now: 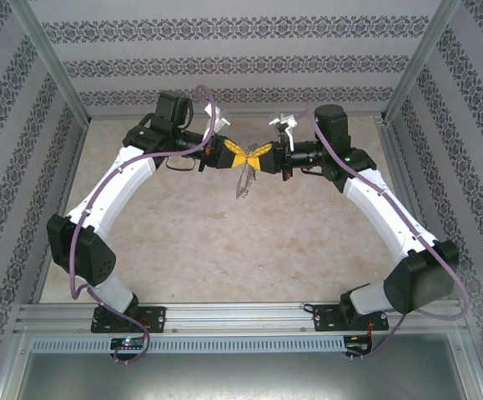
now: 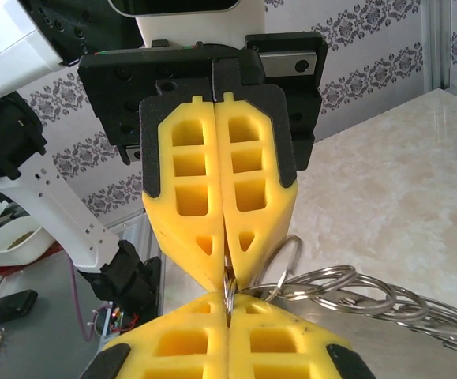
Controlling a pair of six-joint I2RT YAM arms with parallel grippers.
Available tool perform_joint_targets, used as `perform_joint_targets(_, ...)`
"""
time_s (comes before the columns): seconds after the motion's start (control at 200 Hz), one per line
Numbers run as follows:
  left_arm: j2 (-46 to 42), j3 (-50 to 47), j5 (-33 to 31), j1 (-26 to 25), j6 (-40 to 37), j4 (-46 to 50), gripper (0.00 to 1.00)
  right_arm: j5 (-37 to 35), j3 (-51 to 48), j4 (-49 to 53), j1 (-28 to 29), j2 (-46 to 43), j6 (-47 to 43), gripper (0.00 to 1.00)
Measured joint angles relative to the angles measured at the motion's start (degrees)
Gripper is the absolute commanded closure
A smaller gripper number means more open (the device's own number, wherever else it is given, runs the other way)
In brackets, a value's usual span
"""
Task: Put the keys on the keyring
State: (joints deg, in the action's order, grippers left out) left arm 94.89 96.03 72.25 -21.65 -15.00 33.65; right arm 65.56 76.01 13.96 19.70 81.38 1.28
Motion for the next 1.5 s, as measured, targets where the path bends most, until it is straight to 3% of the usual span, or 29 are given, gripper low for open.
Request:
perform_joint_targets(0.045,0.0,0.0,-0.3,0.0,0.0,-0.4,1.0,-0.2,0.0,-0.1,-0.1,0.0,0.2,0.74)
perform_joint_targets(0.125,0.0,-0.6,-0.8,-0.2,0.4,-2.2,1.0,-0.3,0.0,-0.7,-0.2,-0.1,0.6,0.62)
perform_joint_targets(0.355,-0.1,-3.1,-1.5,-0.9,2.0,-5.8,1.0,-1.3,-2.3,-3.1,-3.3,-3.7,2.6,0.51)
perform_joint_targets(0.689,-1.6,-6.6,-2.8,-0.9,5.4,-12.4,1.0,-2.1,-9.6,-6.8,-5.4,-13.0,5.4,0.5)
perform_joint_targets(1.229,-4.9,-6.7,-3.5,-0.9,8.0,-17.2,1.0,-1.0,-12.3,-12.7,-4.3,-8.1,8.5,0.44)
perform_joint_targets(1.499,-5.1,-7.1,-3.9,-0.9,9.3,-19.2,1.0,-1.0,-11.4,-13.8,-1.5,-4.6,8.7,0.49)
